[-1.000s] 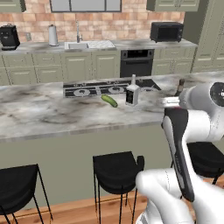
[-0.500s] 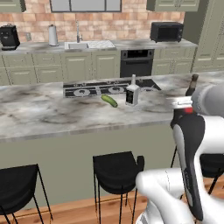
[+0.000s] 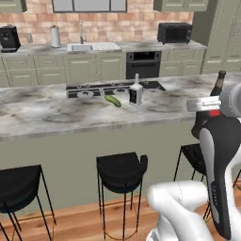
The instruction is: Place the liquors on the top shelf of the fridge to keep them out of children's reach, and place the cucumber on lower shelves for easy access.
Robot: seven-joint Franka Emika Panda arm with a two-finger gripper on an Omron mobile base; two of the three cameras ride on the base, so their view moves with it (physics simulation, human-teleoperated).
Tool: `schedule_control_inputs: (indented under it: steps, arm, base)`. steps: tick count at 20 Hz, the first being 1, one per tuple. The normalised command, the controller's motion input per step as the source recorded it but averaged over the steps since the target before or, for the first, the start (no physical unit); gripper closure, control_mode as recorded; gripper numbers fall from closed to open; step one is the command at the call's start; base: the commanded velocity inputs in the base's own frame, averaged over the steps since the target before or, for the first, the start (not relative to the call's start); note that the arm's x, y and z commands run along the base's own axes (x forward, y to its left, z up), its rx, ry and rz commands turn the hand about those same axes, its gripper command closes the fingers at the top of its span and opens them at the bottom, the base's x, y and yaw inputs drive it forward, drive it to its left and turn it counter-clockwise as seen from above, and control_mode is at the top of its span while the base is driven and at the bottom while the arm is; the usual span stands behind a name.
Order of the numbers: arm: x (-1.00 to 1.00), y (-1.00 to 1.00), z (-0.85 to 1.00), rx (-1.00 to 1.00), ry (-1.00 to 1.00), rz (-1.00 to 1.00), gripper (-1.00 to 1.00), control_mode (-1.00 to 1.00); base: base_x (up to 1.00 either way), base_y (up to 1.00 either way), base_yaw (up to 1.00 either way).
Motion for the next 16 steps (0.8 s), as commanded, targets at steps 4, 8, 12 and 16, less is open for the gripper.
schedule_control_inputs:
  steps: [4, 8, 12, 16]
  arm:
    - [0.00, 0.00, 0.00, 0.00, 0.00, 0.00, 1.00, 1.00]
    - [0.00, 0.00, 0.00, 0.00, 0.00, 0.00, 1.00, 1.00]
    - [0.00, 0.00, 0.00, 0.00, 0.00, 0.00, 1.00, 1.00]
    - [0.00, 0.00, 0.00, 0.00, 0.00, 0.00, 1.00, 1.00]
  base:
    - [-0.57, -0.48, -0.43]
    - [-0.19, -0.54, -0.68]
    - [-0.01, -0.44, -0.77]
    - [0.00, -0.41, -0.83]
